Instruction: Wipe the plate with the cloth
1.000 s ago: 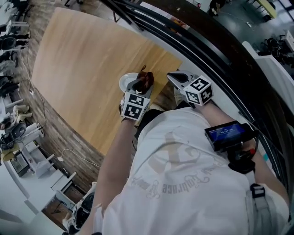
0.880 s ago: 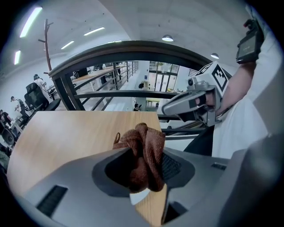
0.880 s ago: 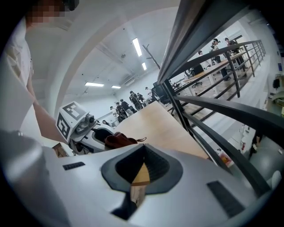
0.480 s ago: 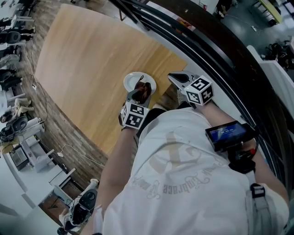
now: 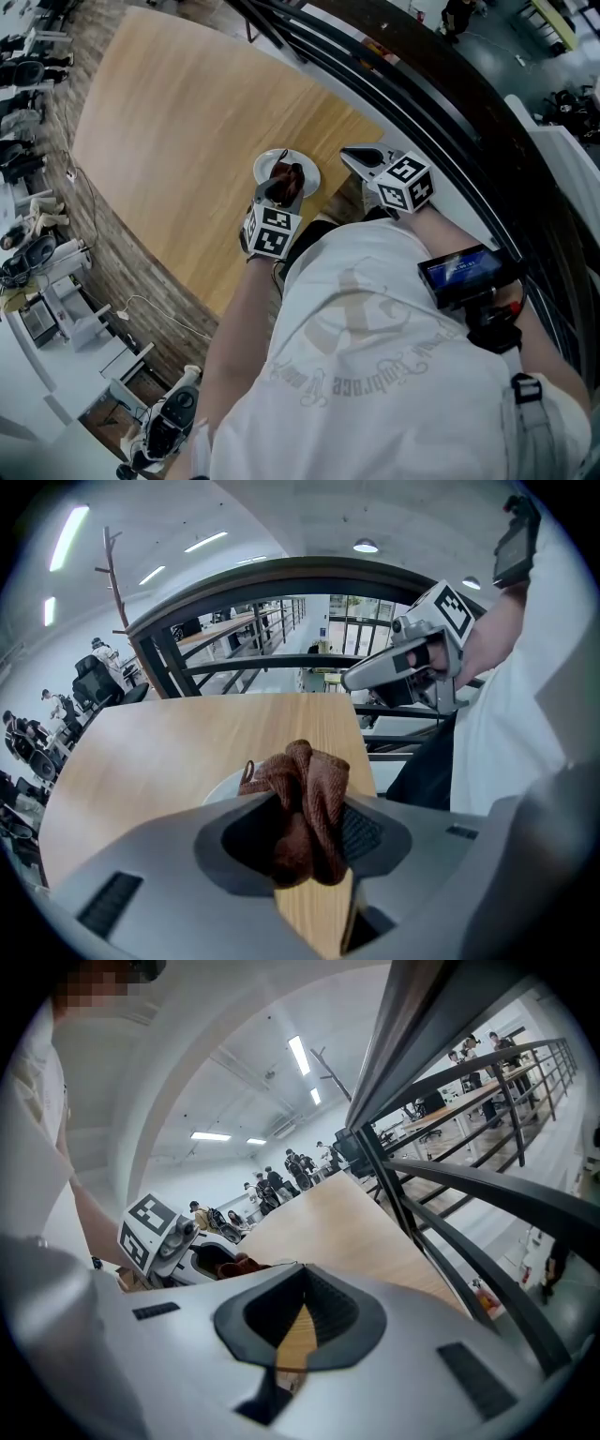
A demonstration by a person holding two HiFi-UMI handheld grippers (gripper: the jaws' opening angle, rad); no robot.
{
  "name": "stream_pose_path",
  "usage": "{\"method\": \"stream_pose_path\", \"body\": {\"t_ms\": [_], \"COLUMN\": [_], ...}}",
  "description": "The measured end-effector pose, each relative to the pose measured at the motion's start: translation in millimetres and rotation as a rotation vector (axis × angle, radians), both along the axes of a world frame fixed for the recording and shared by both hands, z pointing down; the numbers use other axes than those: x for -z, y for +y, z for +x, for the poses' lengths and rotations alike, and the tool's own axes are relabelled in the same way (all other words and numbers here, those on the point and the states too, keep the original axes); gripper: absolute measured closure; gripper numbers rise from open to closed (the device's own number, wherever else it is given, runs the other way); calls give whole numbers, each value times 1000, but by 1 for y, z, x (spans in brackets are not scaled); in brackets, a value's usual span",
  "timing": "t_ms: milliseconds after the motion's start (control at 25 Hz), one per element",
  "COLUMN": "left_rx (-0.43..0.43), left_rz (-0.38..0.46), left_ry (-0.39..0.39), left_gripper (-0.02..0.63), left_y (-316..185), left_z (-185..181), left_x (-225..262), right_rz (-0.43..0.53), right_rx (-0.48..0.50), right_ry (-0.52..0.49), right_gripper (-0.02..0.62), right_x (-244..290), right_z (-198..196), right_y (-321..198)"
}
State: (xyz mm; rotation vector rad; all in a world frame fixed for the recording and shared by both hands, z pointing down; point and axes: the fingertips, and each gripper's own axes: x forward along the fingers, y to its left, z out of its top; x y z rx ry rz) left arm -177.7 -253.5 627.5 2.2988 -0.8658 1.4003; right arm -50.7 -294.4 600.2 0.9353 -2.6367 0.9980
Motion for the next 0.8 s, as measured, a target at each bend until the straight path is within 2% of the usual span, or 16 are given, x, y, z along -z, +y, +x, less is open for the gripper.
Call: {"method": "stream_pose_path", "body": {"t_ms": [400,520,800], "left_rx": [-51,-60,-97], "left_rz": [54,69,44], "left_ry": [18,-3,-74], "left_gripper": [436,436,436], "left_y": [-37,-53,-48], "left_z": [23,17,9], "left_x": [-5,-6,-14], "right_rz": [-12,-9,-16], "right_rx": [-52,-55,-62], "right_ry": [24,17,24], "right_gripper": [581,581,581], "right_x": [-5,-6,-7], "right_z": [19,14,18], "right_y": [7,3,3]}}
